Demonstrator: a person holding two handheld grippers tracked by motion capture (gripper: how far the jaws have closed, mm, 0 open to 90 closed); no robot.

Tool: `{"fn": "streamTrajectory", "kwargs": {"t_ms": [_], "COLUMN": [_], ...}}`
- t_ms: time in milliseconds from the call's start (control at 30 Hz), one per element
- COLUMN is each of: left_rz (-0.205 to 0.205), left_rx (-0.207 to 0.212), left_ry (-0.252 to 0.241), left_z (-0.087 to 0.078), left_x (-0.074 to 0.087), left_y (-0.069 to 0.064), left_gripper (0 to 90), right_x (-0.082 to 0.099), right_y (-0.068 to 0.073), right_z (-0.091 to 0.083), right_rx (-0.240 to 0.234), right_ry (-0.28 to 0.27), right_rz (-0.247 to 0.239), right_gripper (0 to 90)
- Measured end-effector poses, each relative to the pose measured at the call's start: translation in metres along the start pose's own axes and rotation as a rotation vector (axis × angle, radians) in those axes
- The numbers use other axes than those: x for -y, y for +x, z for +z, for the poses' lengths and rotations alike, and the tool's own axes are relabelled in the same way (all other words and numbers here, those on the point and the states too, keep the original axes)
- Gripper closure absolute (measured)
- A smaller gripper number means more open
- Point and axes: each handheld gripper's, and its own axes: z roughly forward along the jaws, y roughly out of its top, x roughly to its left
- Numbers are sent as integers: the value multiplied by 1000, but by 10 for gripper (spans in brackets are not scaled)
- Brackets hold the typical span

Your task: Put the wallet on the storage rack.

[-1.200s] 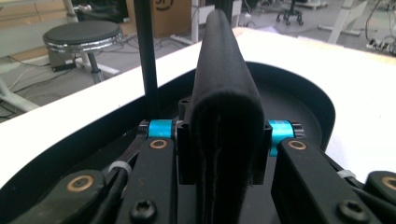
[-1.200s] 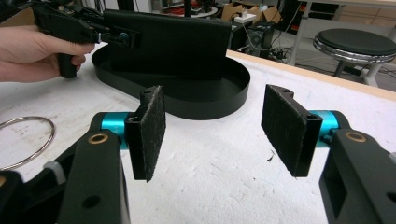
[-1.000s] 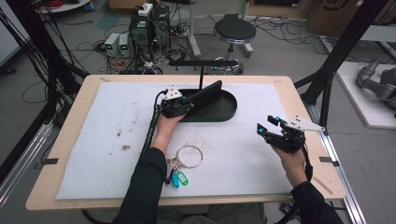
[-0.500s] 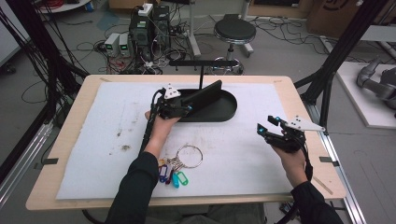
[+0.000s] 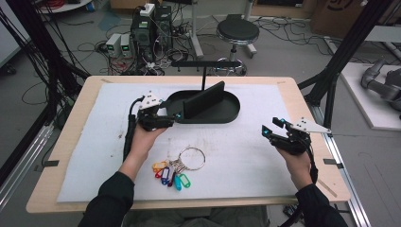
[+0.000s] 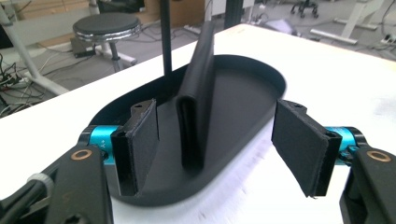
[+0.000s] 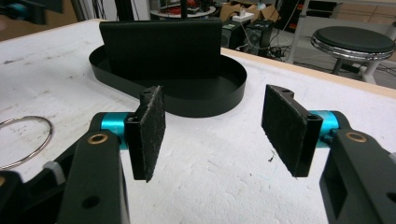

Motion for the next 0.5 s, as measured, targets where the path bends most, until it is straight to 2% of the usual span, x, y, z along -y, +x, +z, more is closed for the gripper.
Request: {"fn": "streamTrajectory", "kwargs": {"t_ms": [100, 167, 267, 333, 433, 500], "left_rz": [-21, -70, -143, -146, -122, -101], "left_rx": [31, 60, 69, 60, 50, 41], "left_ry": [-15, -32, -35, -39, -47, -46], "left_z": [-17, -27, -40, -49, -61, -68], "left_x": [6, 12, 20, 25, 31, 34], "left_y": [-4, -4, -5, -7, -9, -9], "left_gripper": [321, 321, 286, 283, 218, 212], "right_x": [0, 0, 0, 0, 0, -1], "right_y": [0, 0, -1, -2, -2, -2], "right_z": [0, 1, 1, 1, 0, 0], "right_rx": [1, 2, 3, 5, 8, 13], "right_ry": [1, 2, 5, 4, -3, -8], "right_rz": [-5, -4, 0, 3, 6, 11], "right_gripper": [404, 404, 403, 402, 402, 402]}}
